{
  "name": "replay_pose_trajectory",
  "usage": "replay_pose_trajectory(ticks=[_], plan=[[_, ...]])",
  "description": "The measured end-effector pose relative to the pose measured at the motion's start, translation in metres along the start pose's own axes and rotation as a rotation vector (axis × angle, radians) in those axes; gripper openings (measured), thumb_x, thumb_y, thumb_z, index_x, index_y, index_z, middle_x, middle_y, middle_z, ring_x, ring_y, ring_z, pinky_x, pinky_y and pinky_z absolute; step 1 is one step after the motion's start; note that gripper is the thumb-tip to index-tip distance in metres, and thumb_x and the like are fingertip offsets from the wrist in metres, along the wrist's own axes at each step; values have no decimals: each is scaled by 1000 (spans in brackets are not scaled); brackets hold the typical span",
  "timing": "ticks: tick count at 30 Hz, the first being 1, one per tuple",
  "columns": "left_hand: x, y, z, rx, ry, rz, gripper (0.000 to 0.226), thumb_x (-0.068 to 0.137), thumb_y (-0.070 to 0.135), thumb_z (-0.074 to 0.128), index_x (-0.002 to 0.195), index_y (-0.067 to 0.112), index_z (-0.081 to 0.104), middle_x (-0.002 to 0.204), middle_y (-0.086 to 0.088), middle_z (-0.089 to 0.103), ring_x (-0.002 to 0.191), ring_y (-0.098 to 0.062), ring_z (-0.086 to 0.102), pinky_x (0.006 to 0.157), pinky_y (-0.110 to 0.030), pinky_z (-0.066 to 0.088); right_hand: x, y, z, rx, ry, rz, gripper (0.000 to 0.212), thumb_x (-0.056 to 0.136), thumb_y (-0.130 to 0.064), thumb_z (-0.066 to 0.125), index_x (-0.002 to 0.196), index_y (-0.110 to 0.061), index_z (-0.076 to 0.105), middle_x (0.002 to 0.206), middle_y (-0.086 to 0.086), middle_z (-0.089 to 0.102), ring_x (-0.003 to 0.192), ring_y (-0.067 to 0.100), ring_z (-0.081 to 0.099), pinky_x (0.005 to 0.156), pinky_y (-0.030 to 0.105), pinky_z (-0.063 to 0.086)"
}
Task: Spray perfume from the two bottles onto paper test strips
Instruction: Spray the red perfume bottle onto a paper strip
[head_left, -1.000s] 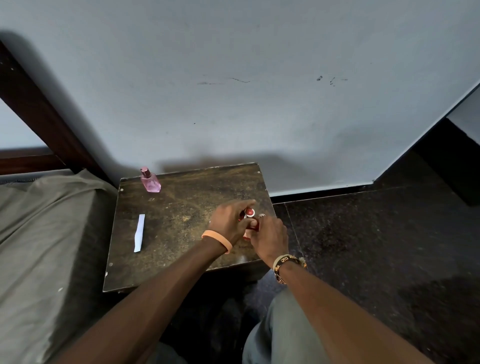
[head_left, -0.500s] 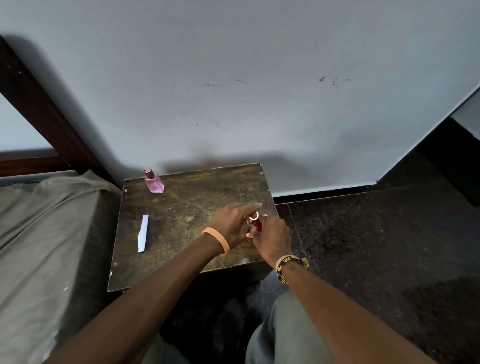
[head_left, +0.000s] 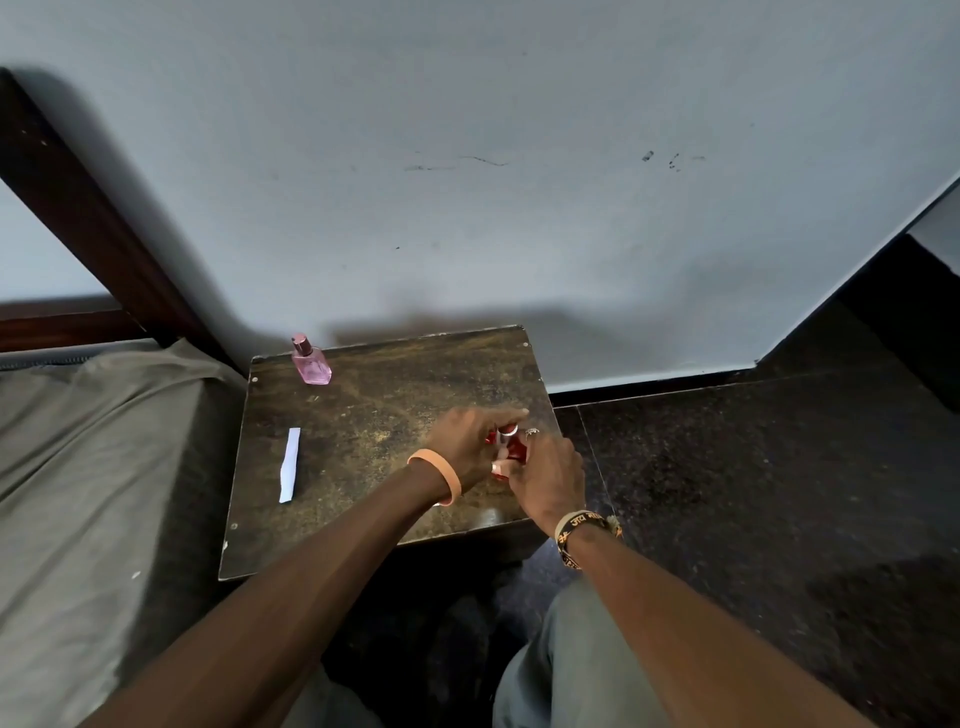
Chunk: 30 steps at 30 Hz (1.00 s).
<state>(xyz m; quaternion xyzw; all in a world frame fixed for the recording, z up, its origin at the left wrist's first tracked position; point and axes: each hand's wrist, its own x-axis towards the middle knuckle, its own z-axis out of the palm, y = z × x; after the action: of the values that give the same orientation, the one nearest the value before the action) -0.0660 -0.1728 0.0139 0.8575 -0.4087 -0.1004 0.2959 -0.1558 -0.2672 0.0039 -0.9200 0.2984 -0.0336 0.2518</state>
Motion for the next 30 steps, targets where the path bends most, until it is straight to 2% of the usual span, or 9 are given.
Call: replay_pose_trajectory(ticks=[2, 4, 6, 7, 9, 15, 23, 26, 30], plan=[[-3, 1, 2, 4, 64, 21, 34, 79, 7, 70, 110, 21, 71, 99, 0, 75, 89, -20, 71, 77, -33, 56, -1, 0, 0, -8, 1, 3, 14, 87, -22, 75, 98, -15, 71, 93, 5, 72, 90, 22, 69, 79, 32, 57], [-8, 3, 4, -15, 206, -47, 18, 76, 19, 75, 94, 21, 73, 80, 1, 74, 71, -16, 69, 64, -29, 55, -1, 1, 0, -13, -7, 5, 14, 88, -23, 74, 98, -14, 71, 94, 6, 72, 91, 23, 69, 79, 31, 56], [-11, 7, 4, -30, 307, -103, 15, 73, 28, 78, 85, 23, 72, 71, 7, 71, 63, -10, 65, 58, -25, 53, 0, 2, 0, -5, -12, 16, 15, 87, -24, 75, 97, -14, 72, 93, 6, 72, 90, 23, 69, 79, 32, 56], [-9, 9, 4, 7, 297, -83, 14, 73, 28, 78, 85, 24, 72, 70, 7, 70, 63, -10, 64, 58, -27, 53, 1, 2, 0, 3, -13, 24, 14, 87, -25, 75, 95, -14, 72, 92, 6, 72, 89, 23, 69, 80, 33, 56], [-8, 11, 3, 68, 233, -51, 14, 76, 24, 73, 89, 23, 71, 73, 6, 70, 67, -14, 65, 61, -32, 54, 2, 1, 2, 14, -12, 20, 12, 86, -25, 75, 92, -15, 71, 89, 5, 72, 87, 22, 69, 79, 35, 57], [-8, 5, 1, 24, 225, -59, 25, 75, 22, 76, 100, 21, 72, 83, 5, 73, 74, -11, 66, 68, -24, 51, 1, 2, 2, 17, -9, 14, 15, 85, -28, 76, 92, -16, 70, 87, 3, 70, 83, 20, 67, 75, 35, 58], [-10, 5, 5, 0, 136, -46, 38, 75, 21, 78, 111, 20, 70, 99, 0, 73, 88, -16, 67, 78, -36, 56, 2, 3, 2, 38, -26, 11, 17, 85, -27, 76, 97, -15, 72, 91, 5, 73, 87, 21, 68, 79, 33, 57], [-9, 4, 6, 1, 133, -53, 38, 78, 17, 75, 116, 20, 68, 104, -1, 73, 93, -16, 67, 82, -32, 54, 3, 3, -2, 81, -44, 34, 20, 80, -28, 81, 94, -16, 71, 88, 1, 72, 84, 17, 67, 77, 30, 56], [-9, 6, 4, 5, 112, -65, 40, 83, 12, 68, 122, 20, 64, 111, -2, 71, 100, -17, 66, 88, -31, 53, 5, 5, -5, 93, -89, 11, 26, 79, -25, 83, 100, -18, 70, 93, -1, 72, 91, 17, 68, 80, 28, 55]])
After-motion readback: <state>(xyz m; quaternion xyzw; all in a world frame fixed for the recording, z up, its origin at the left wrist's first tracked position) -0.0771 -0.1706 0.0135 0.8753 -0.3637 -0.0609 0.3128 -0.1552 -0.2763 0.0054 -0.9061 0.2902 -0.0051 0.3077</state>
